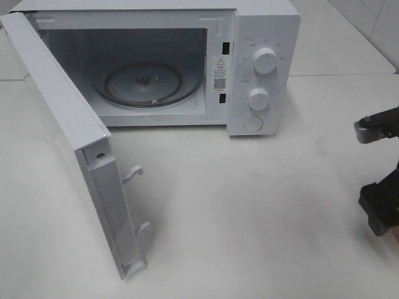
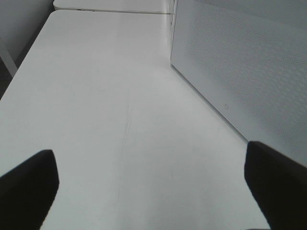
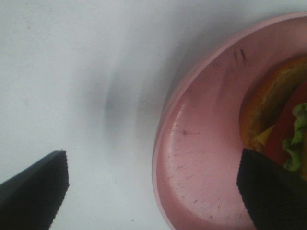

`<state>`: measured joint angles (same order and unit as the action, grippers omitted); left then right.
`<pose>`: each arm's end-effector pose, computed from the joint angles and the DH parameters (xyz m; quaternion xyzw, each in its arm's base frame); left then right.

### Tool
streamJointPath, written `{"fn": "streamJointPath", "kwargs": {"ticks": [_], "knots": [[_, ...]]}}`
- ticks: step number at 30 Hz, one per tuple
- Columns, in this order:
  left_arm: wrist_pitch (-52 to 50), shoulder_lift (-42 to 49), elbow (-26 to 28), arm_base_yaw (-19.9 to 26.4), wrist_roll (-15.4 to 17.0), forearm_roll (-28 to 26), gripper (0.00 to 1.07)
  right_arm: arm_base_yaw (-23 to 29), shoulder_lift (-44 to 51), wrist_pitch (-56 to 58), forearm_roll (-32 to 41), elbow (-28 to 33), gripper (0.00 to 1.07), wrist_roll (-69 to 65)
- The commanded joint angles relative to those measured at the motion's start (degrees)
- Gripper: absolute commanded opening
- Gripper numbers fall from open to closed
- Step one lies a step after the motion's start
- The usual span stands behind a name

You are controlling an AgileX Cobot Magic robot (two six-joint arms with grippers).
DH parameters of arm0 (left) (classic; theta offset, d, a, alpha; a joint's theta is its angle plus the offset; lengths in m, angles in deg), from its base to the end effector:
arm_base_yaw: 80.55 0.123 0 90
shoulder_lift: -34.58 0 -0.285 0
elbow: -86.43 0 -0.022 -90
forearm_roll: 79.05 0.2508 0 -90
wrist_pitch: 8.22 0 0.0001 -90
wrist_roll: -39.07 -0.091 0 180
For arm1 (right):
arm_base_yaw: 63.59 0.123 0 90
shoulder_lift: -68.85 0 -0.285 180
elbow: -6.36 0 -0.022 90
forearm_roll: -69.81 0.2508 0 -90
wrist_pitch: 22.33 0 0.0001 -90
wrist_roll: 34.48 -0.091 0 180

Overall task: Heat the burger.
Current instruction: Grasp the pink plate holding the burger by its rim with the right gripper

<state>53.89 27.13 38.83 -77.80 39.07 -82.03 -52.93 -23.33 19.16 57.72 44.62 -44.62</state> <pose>-0.0086 -0.0046 0.2801 -0.0189 0.8529 -0.0134 0.5216 0.2279 0.0300 0.1728 -0.0783 0.9916 -0.0613 0.0824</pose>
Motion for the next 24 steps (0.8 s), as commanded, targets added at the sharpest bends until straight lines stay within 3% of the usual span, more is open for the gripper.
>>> {"fn": "streamJointPath", "kwargs": {"ticks": [1,24], "knots": [[-0.92,1.03,-0.06,-0.06,0.0,-0.52,0.98,-1.43,-1.32,-1.2,-0.34,1.03,0.92,-1.09],[-0.92,1.03,-0.06,-0.06,0.0,-0.52,0.98,-2.69,-12.09,-11.63,0.0,3.44,0.86,-1.26]]}}
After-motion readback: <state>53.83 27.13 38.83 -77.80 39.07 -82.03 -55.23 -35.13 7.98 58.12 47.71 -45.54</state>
